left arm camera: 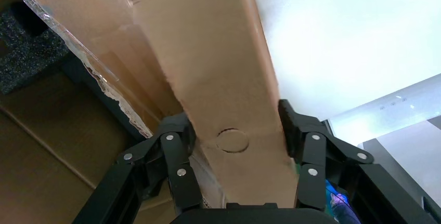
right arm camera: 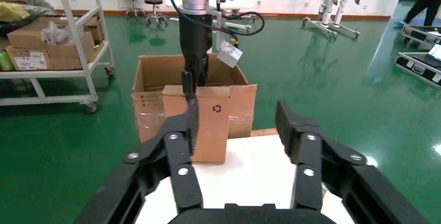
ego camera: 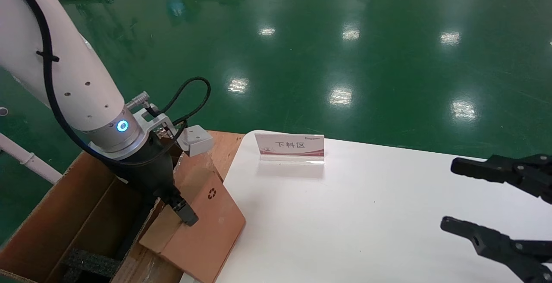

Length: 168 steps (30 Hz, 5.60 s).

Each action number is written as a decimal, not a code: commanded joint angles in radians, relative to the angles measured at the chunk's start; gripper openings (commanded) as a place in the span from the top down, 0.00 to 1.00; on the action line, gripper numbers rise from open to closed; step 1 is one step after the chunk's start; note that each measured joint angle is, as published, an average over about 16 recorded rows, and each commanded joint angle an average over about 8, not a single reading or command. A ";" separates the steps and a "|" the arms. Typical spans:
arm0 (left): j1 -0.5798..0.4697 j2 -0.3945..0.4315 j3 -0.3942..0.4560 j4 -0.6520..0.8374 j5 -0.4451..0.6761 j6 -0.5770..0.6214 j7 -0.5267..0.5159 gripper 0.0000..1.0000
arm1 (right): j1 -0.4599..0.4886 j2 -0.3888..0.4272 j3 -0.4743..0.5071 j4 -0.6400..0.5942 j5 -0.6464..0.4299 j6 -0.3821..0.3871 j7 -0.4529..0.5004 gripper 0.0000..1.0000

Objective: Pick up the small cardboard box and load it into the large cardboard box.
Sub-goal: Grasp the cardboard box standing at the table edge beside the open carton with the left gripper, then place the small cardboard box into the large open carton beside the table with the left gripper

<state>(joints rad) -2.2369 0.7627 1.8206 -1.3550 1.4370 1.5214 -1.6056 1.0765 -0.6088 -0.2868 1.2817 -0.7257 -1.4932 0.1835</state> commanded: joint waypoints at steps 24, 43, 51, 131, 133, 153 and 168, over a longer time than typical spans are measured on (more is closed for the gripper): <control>-0.345 -0.082 -0.112 0.079 0.050 0.031 0.124 1.00 | 0.001 0.000 -0.001 -0.001 0.001 0.000 -0.001 1.00; -0.659 -0.094 0.363 0.219 0.078 0.079 0.237 1.00 | 0.001 0.001 -0.002 -0.001 0.001 0.000 -0.001 1.00; -0.652 -0.178 0.492 0.193 0.064 0.058 0.227 1.00 | 0.001 0.001 -0.003 -0.001 0.002 0.001 -0.002 0.69; -0.056 -0.002 0.560 0.682 0.049 -0.157 0.142 1.00 | 0.002 0.003 -0.008 -0.001 0.005 0.003 -0.004 0.00; -0.034 0.013 0.556 0.718 0.040 -0.163 0.150 1.00 | 0.002 0.003 -0.008 -0.001 0.005 0.003 -0.004 0.00; 0.192 0.116 0.520 1.052 -0.038 -0.207 0.297 1.00 | 0.002 0.003 -0.009 -0.001 0.006 0.003 -0.005 0.00; 0.292 0.138 0.490 1.187 -0.092 -0.207 0.385 0.08 | 0.002 0.004 -0.010 -0.001 0.006 0.004 -0.005 0.00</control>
<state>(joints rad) -1.9508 0.8990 2.3114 -0.1747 1.3473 1.3146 -1.2248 1.0789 -0.6051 -0.2966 1.2806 -0.7193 -1.4894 0.1785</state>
